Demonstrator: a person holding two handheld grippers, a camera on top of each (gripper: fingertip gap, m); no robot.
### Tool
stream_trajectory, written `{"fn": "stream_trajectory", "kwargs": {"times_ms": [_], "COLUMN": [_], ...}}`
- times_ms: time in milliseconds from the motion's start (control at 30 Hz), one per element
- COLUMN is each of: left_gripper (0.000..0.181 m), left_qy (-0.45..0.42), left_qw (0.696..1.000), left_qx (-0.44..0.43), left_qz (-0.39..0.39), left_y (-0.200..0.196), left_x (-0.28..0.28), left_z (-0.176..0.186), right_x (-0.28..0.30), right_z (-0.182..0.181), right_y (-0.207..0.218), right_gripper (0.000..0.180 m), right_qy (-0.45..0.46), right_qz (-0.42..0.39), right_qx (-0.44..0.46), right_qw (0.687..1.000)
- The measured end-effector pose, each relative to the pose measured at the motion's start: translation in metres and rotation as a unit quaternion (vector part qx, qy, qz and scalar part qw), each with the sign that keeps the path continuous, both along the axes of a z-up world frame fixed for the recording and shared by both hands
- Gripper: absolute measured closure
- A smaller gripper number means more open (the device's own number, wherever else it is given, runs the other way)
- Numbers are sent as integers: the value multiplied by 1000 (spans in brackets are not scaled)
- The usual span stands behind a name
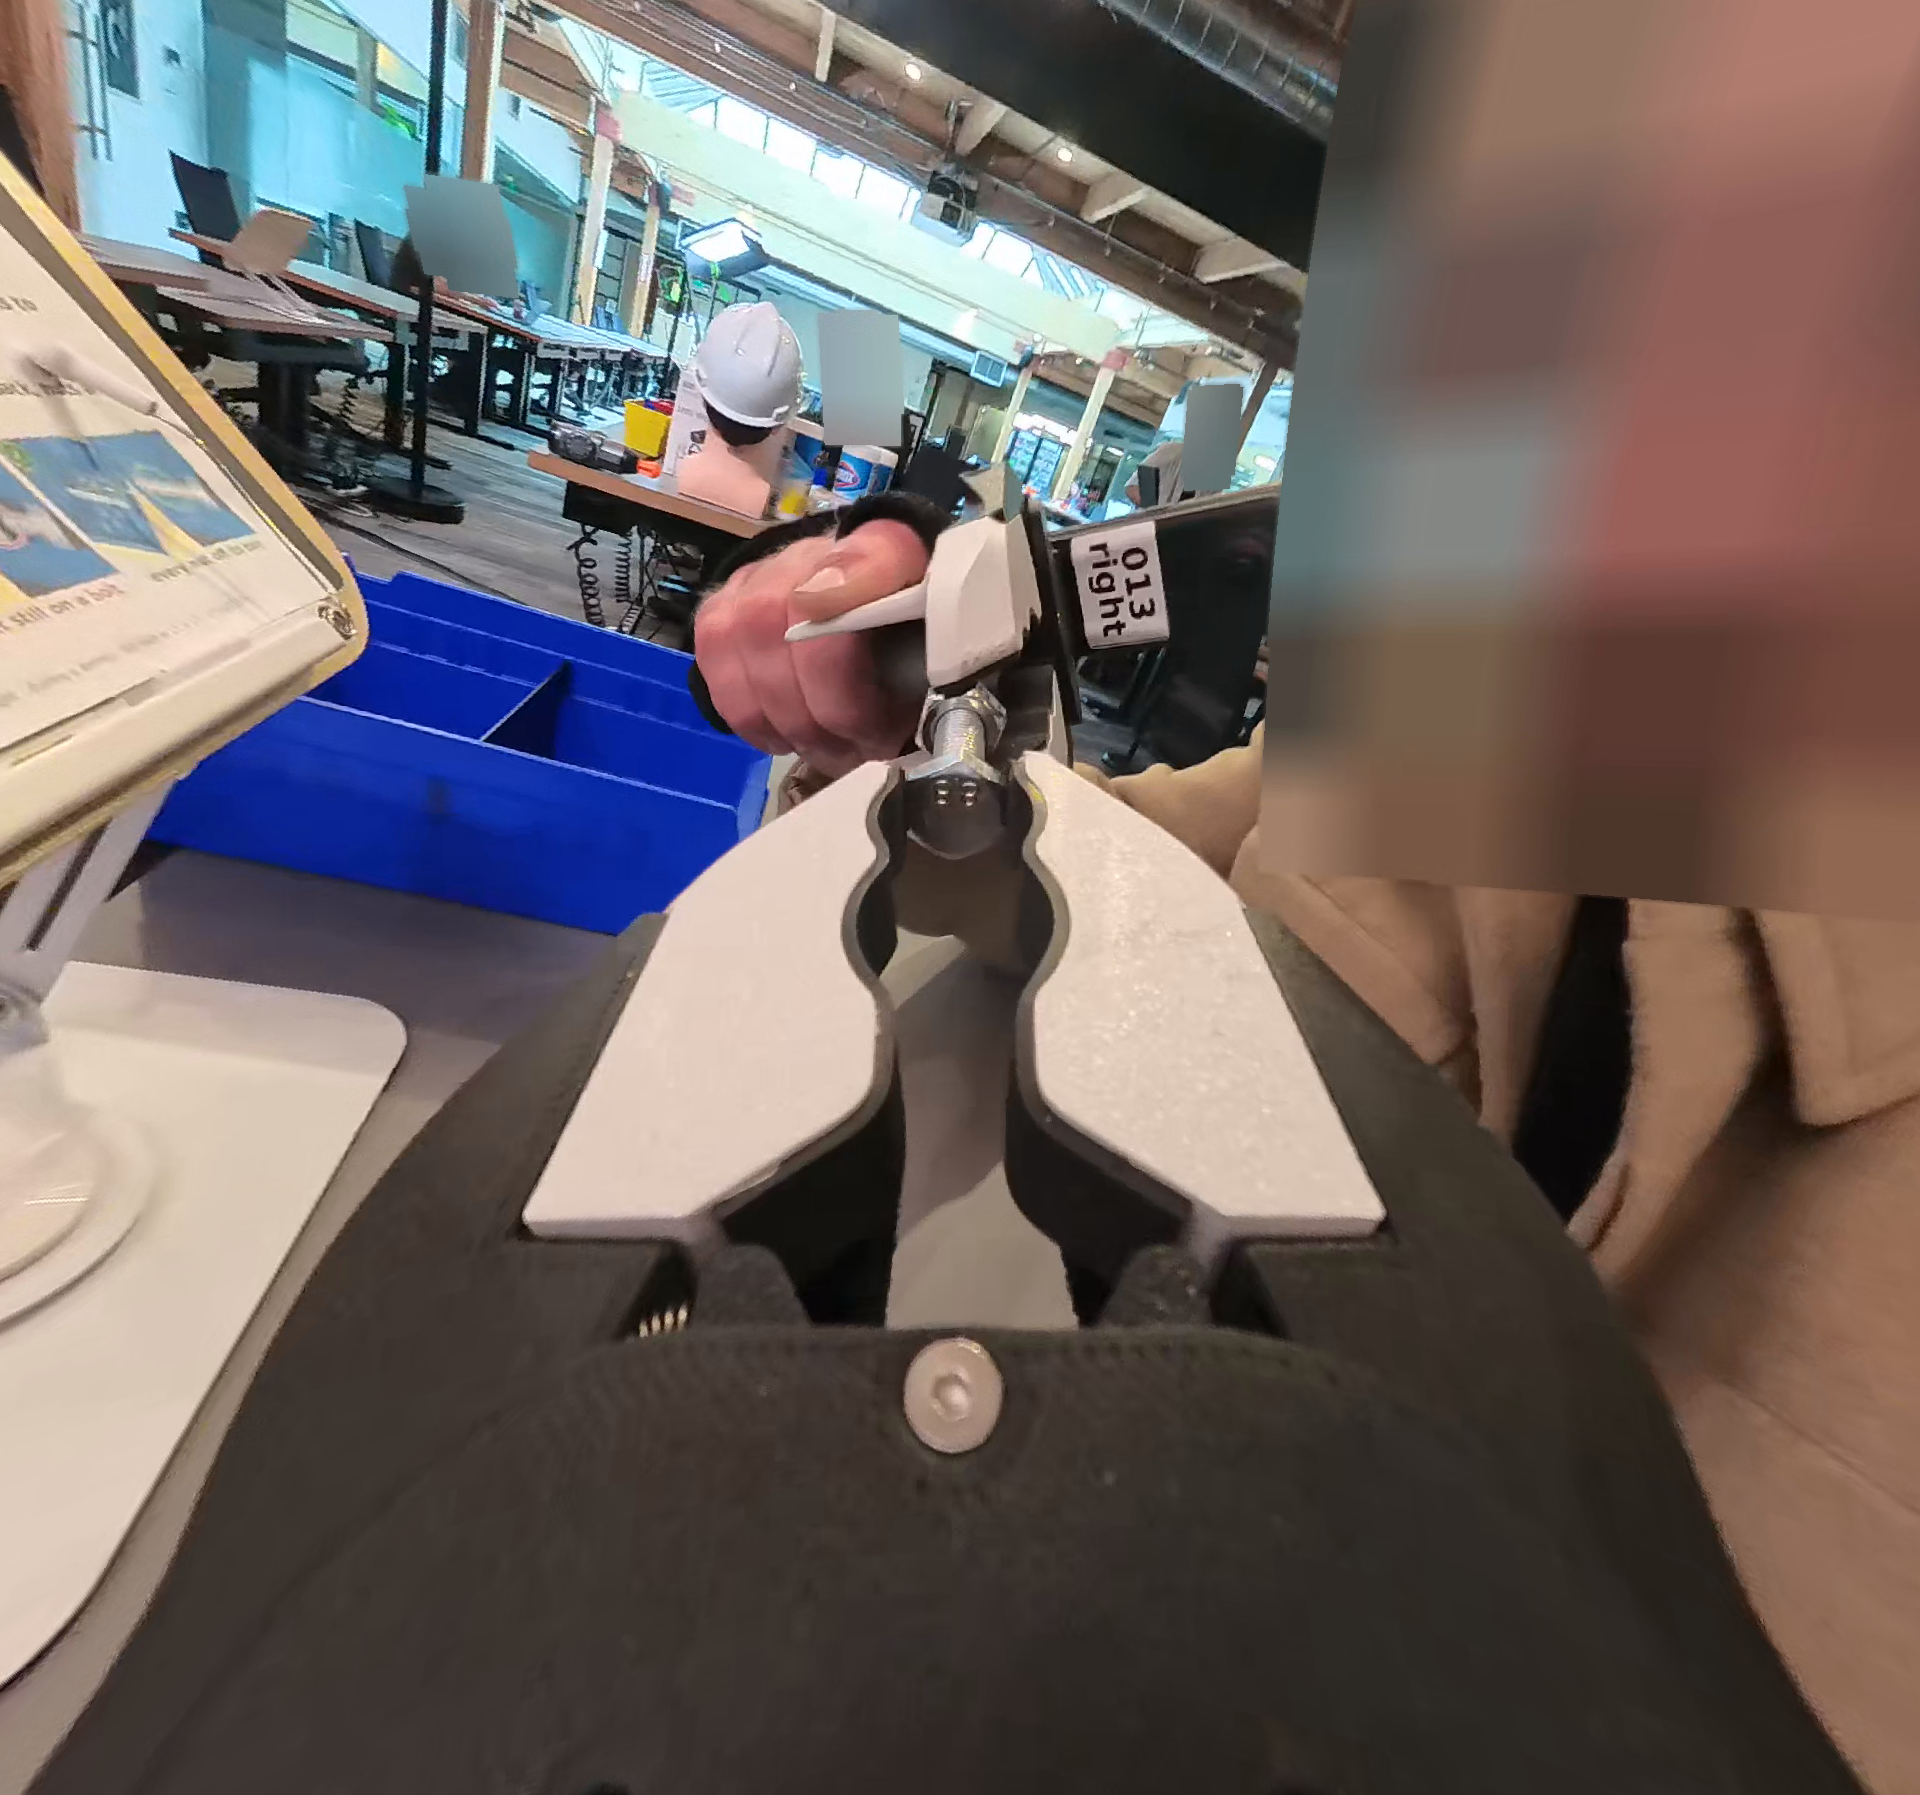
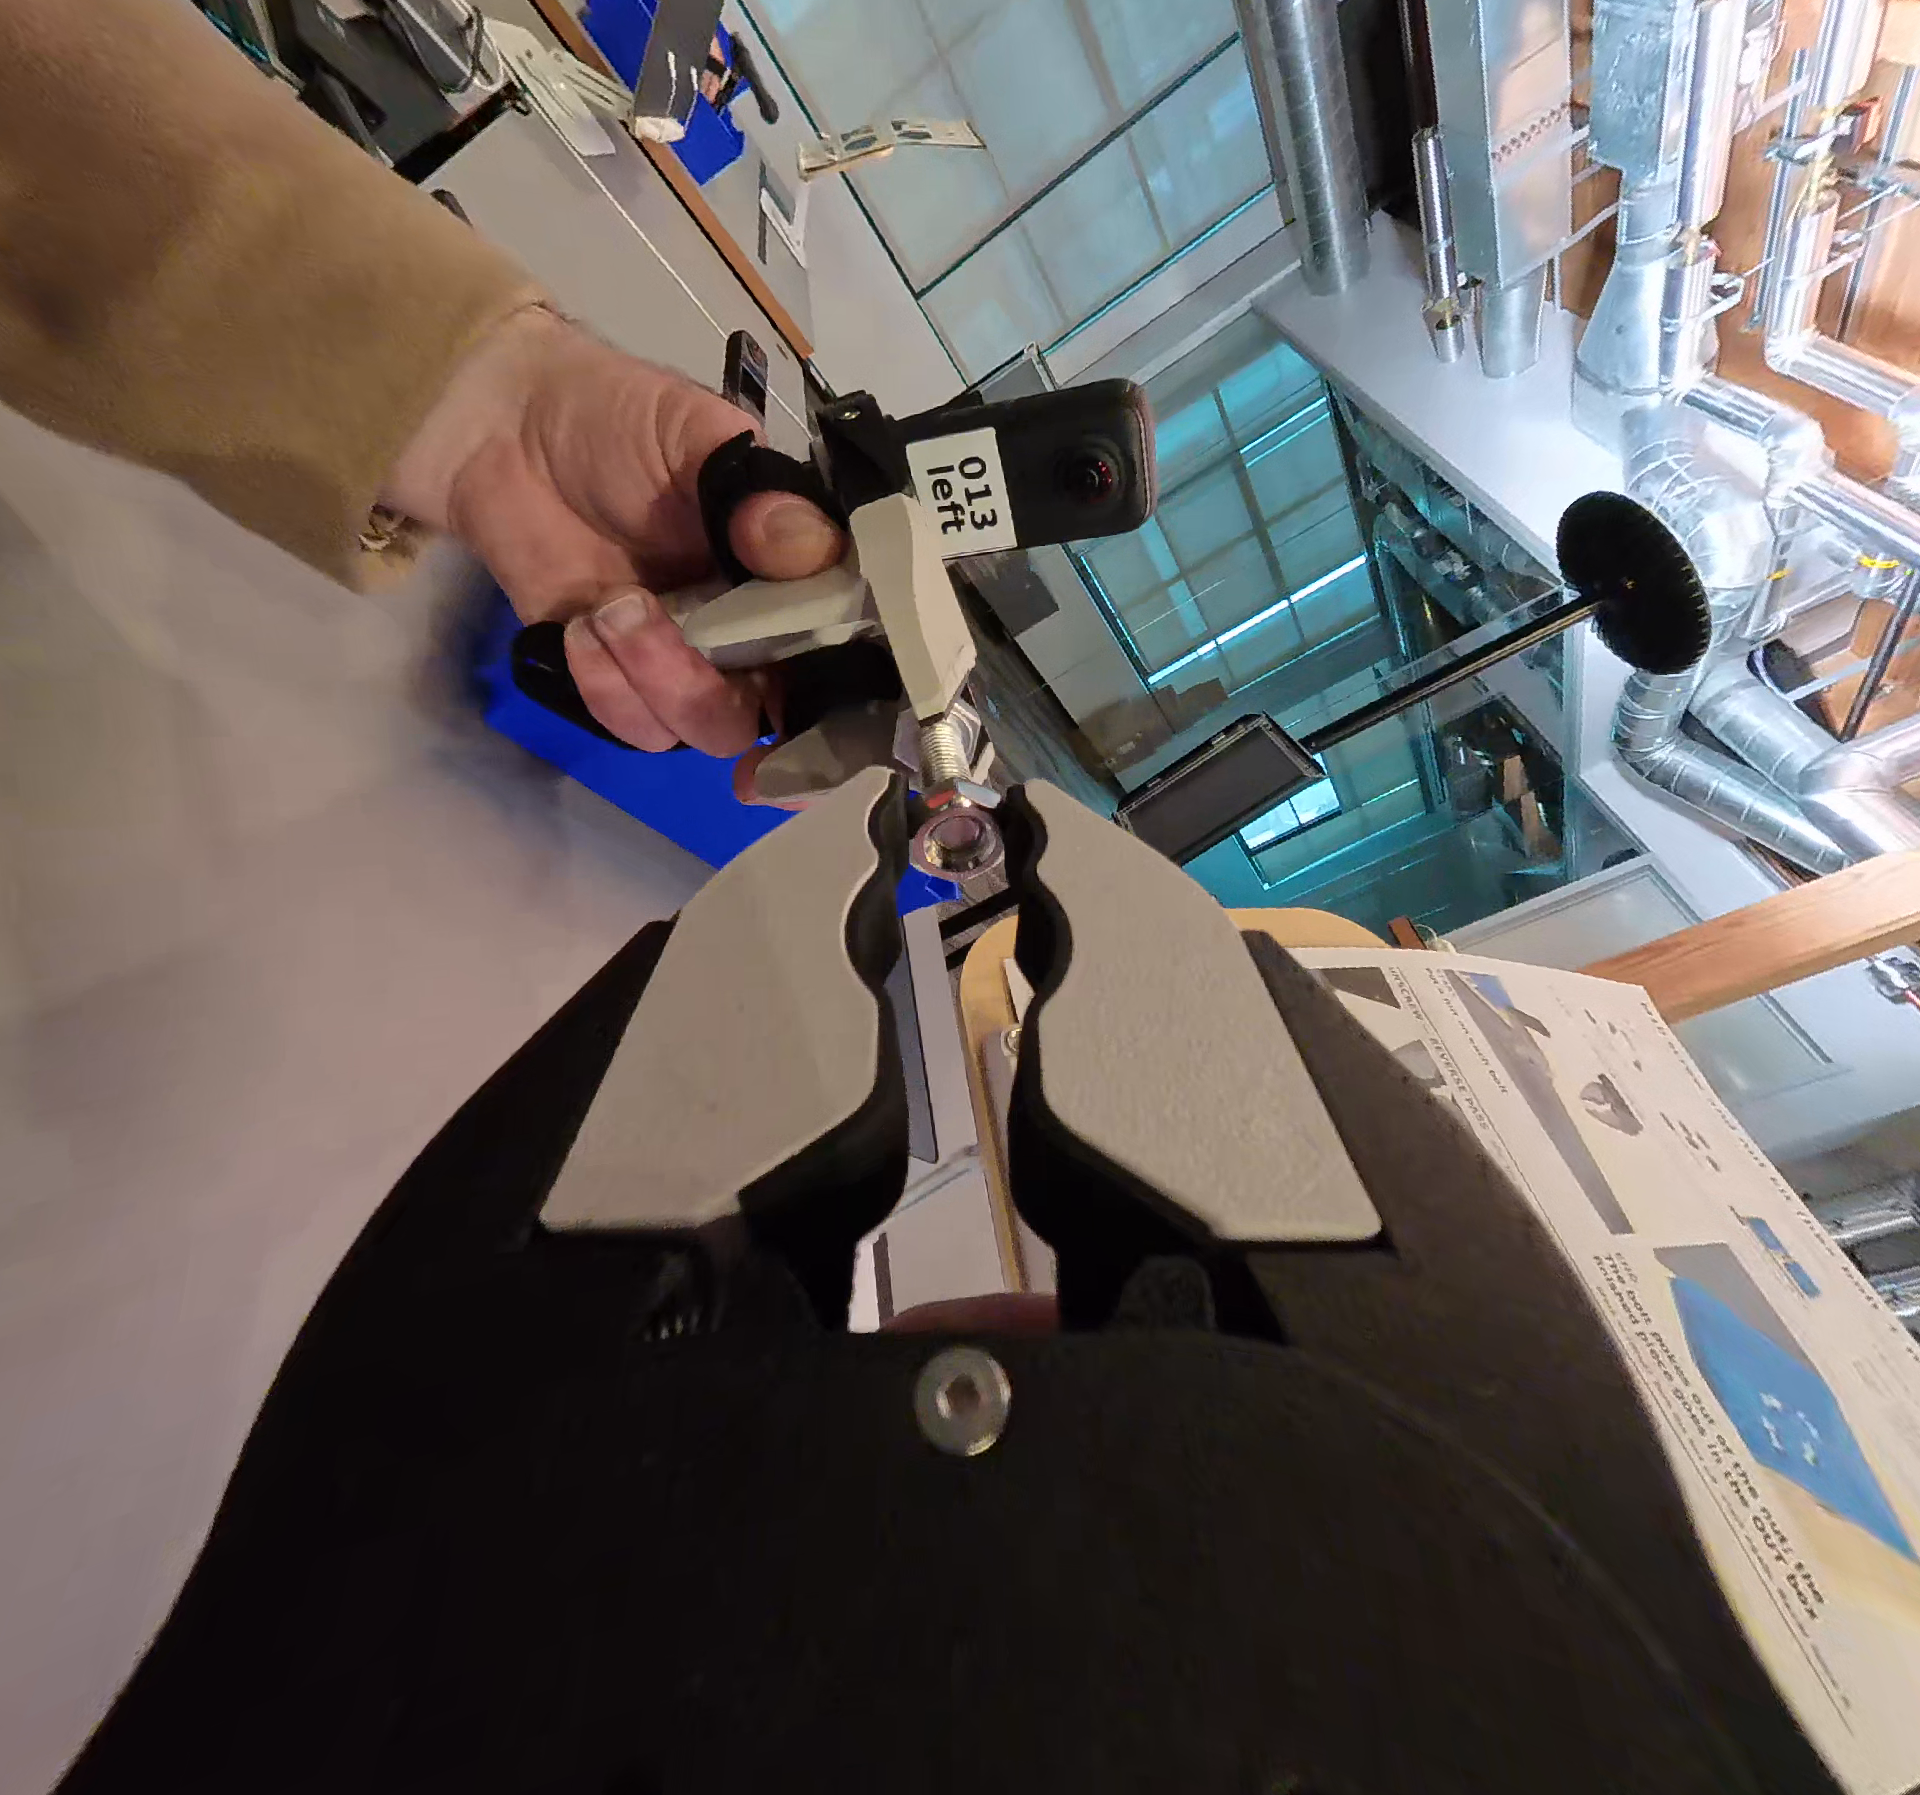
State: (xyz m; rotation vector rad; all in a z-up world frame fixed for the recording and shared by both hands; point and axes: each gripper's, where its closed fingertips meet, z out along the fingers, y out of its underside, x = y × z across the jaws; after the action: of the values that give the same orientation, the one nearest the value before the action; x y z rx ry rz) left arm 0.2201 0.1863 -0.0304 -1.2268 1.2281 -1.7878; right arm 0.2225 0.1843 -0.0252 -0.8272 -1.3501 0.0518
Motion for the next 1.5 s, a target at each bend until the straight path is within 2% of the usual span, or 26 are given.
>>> {"fn": "stream_trajectory", "kwargs": {"times_ms": [33, 267, 400, 467, 533, 633, 800, 900, 1000, 1067, 1200, 1267, 1367, 1433, 1500], "left_gripper": [164, 162, 148, 138, 137, 136, 144, 150, 160, 160, 161, 161, 160, 161, 160], "left_qy": [-2, -24, -13, -5, -3, 19, 48, 57, 58, 51, 59, 67, 70, 49, 37], "left_qw": [1000, 1000, 997, 991, 978, 939, 875, 864, 860, 864, 883, 897, 940, 973, 992], "left_qx": [-2, 14, 65, 114, 183, 304, 432, 455, 462, 459, 425, 393, 293, 190, 99], "left_qz": [-1, 3, 33, 67, 104, 159, 212, 210, 207, 200, 193, 192, 158, 121, 72], "left_y": [0, 0, 0, 3, 4, 3, 1, -3, -4, -7, -5, -1, 2, 3, 4], "left_x": [0, -1, 2, 2, 3, 5, 7, 9, 9, 8, 8, 8, 8, 9, 9], "left_z": [1, 6, 7, 6, 7, 6, 6, 3, 1, 1, 1, 0, -3, -2, -6], "right_x": [0, 0, 5, 7, 7, 5, 1, 0, 1, 0, 0, 0, 0, 1, 1], "right_z": [1, 4, 10, 14, 14, 11, 2, -1, -2, -2, -2, -3, -5, -7, -10], "right_y": [0, 0, 1, 2, 3, 2, 1, -2, -2, -4, -3, 1, 4, 6, 7], "right_gripper": [162, 162, 162, 162, 162, 162, 162, 162, 162, 162, 162, 162, 162, 162, 162], "right_qy": [1, 24, 53, 81, 113, 153, 185, 191, 196, 196, 196, 197, 166, 118, 50], "right_qz": [0, 8, 20, 40, 74, 138, 204, 236, 251, 256, 249, 230, 171, 108, 43], "right_qx": [-1, -26, -59, -102, -176, -286, -388, -427, -444, -446, -442, -423, -314, -199, -77], "right_qw": [1000, 999, 997, 991, 975, 936, 879, 852, 838, 835, 839, 854, 919, 967, 995]}}
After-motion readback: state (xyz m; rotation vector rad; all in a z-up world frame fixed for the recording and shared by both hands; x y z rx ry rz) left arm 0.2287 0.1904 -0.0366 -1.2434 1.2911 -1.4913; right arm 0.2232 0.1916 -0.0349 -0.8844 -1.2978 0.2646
